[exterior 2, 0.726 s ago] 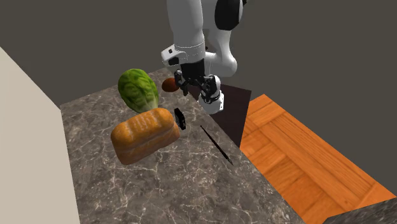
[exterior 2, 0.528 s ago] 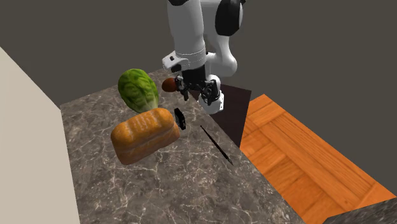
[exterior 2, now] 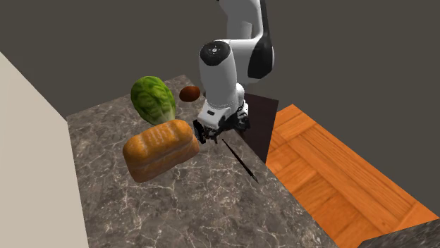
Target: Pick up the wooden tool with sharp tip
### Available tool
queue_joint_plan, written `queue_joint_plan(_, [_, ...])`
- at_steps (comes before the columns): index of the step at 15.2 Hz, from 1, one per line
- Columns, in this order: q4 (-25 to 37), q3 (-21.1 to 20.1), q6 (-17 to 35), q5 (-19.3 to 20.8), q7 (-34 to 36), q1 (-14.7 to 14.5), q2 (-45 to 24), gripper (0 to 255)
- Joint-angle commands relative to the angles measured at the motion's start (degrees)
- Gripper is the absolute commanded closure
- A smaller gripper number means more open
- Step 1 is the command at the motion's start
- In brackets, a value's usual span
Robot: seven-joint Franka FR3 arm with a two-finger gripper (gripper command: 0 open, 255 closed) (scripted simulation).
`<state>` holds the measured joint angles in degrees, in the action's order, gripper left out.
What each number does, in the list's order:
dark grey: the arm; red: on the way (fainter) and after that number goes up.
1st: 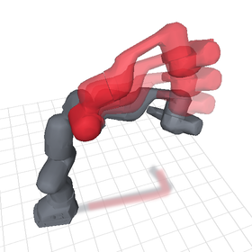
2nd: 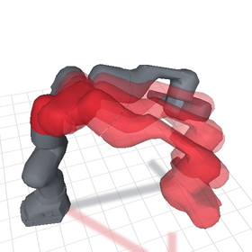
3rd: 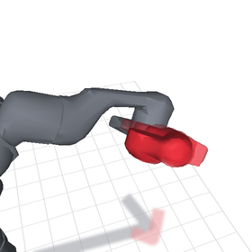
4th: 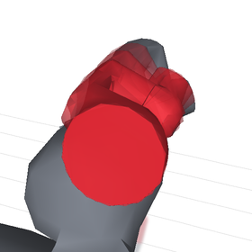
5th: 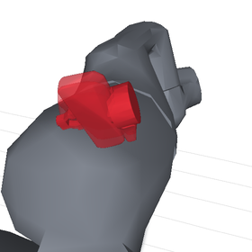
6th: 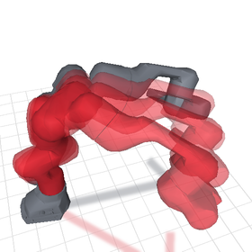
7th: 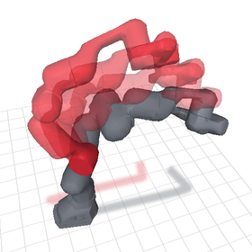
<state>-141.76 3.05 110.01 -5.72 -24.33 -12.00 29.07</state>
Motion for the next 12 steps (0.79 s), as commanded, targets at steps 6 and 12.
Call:
queue_joint_plan(6, [-2.9, 0.5, 7.2, 0.4, -15.5, -5.3, -6.3, 0])
queue_joint_plan(12, [-5.6, 0.6, 12.1, 0.0, -16.1, -5.4, -8.5, 0])
